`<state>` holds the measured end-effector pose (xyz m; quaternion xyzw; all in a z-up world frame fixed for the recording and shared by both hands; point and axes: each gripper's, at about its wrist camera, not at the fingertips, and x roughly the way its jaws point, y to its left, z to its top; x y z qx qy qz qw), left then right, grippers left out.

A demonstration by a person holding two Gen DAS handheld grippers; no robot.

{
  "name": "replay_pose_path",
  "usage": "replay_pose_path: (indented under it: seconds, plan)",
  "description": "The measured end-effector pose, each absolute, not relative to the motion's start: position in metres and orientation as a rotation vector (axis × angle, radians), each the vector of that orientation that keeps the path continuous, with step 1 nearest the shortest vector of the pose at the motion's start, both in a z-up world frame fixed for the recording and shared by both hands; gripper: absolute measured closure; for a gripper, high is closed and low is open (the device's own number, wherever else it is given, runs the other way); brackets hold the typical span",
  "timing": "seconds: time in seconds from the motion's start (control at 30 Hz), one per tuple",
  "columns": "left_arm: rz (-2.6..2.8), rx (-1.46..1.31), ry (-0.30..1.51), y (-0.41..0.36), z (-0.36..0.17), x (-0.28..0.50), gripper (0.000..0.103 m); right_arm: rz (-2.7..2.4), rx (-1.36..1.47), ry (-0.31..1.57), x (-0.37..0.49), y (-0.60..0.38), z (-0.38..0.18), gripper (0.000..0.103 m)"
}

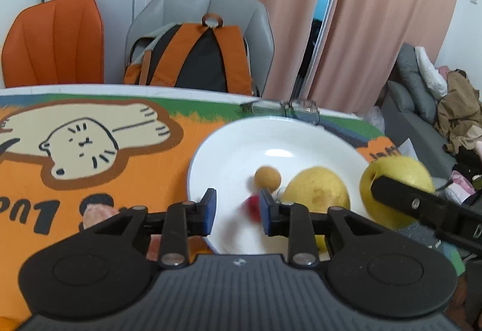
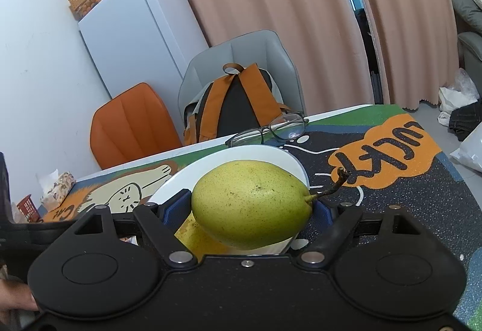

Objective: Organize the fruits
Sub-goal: 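Lower the red date and the large pear into the white bowl, opening both tools, then withdraw both tools from the bowl toward the mandarins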

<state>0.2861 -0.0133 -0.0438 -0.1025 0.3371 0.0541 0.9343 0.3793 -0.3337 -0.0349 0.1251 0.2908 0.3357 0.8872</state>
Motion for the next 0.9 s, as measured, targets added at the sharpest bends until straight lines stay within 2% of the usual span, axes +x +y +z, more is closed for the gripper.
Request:
replay_pose_path:
  seconds: [0.43,0.5,0.53,0.57,0.9]
  plan:
    - [0.081,-0.215,0.678,-0.019,-0.038,0.267,0.063,0.726,0.331,0.582,0.387,-0.343,-0.034,0.022]
    - [0.08,-0.211,0.677,-0.02,-0.034,0.263,0.057,0.743,0.345,0.561,0.384,-0.349,-0.028,0.022]
    - [0.095,-0.205,0.678,-0.02,-0.03,0.261,0.045,0.743,0.336,0.554,0.382,-0.349,-0.026,0.022]
    - [0.108,-0.201,0.674,-0.02,-0.028,0.258,0.039,0.74,0.326,0.554,0.38,-0.35,-0.024,0.022]
    - [0.198,-0.213,0.629,-0.003,-0.003,0.221,0.033,0.806,0.309,0.554,0.365,-0.348,-0.011,0.02]
